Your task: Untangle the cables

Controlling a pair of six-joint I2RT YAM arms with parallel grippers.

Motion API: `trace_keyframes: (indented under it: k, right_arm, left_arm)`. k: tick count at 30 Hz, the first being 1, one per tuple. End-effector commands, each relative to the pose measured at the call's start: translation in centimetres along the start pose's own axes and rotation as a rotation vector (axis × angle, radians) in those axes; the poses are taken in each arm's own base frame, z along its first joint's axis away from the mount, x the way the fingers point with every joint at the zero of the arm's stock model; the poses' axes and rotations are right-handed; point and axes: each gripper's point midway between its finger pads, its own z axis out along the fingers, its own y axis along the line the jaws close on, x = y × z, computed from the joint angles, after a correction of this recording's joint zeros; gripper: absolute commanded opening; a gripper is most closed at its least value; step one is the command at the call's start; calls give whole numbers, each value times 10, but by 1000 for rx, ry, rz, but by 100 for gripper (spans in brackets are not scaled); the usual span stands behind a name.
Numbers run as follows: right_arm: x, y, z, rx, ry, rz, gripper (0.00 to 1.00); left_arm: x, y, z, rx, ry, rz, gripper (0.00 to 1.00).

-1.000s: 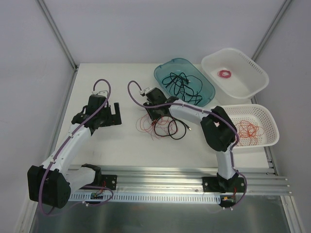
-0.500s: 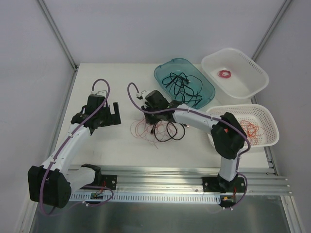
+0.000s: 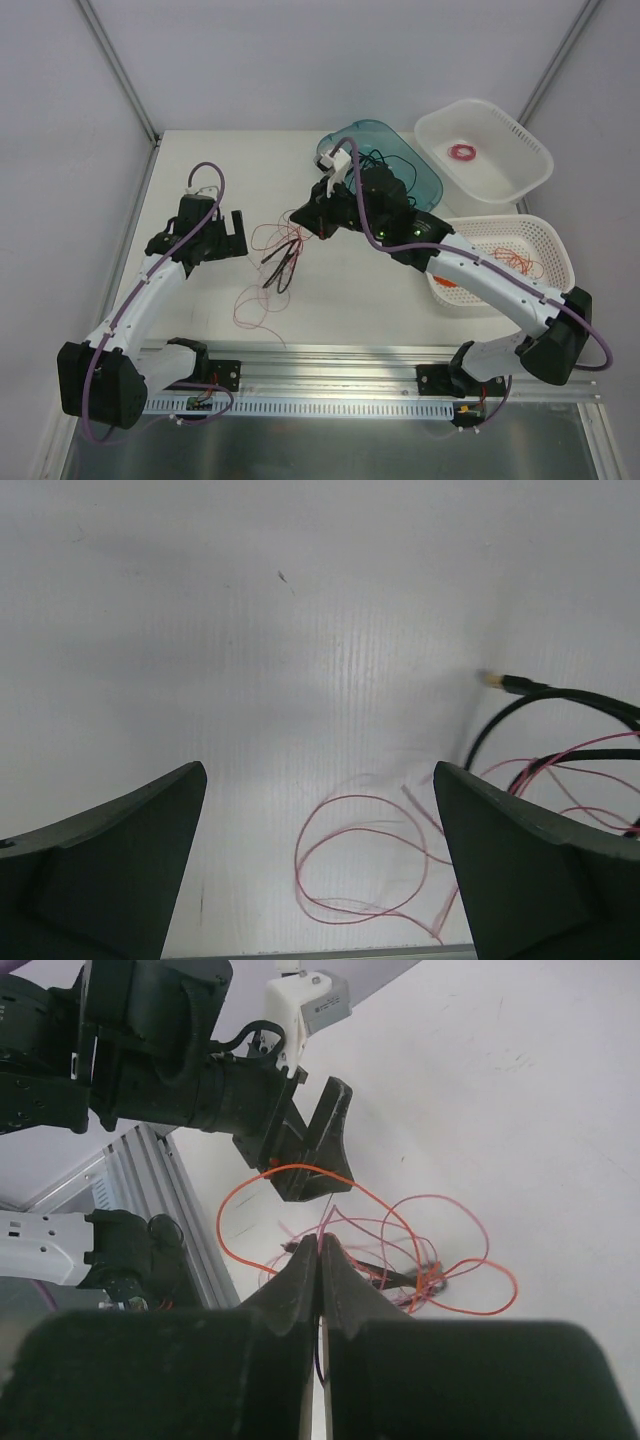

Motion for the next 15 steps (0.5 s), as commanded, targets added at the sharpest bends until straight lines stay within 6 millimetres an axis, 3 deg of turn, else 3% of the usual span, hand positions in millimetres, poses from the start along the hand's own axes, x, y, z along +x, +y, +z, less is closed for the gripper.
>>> trace_keyframes:
  k: [1,2,4,5,8,9,11,12,15]
  right_arm:
    - [1,-1,-1,0,-38,10,1]
    - [29,-9,1,27,29,27,1]
    - [57,-23,6,81,84,69,4]
    - [83,-32,6,110,138,91,4]
    - [129,-48,6,180,234,153,12]
    - [154,-55,1,211,283,173,16]
    - [175,-69,-10,300,327,202,22]
    - [187,-75,-17,340,357,207,30]
    - [199,-100,-43,508,413,179,51]
  left_arm:
    - [-3,1,1,4,-11,0,99]
    - [-3,1,1,3,-11,0,99]
    - [-2,2,2,0,-9,0,99]
    - [-3,1,1,2,-10,0,99]
    - [-2,1,1,3,-8,0,99]
    - [-2,1,1,4,-11,0,99]
    - [-2,1,1,6,-10,0,99]
    - [-1,0,1,8,-8,0,99]
    - [-1,-3,1,28,-1,-3,99]
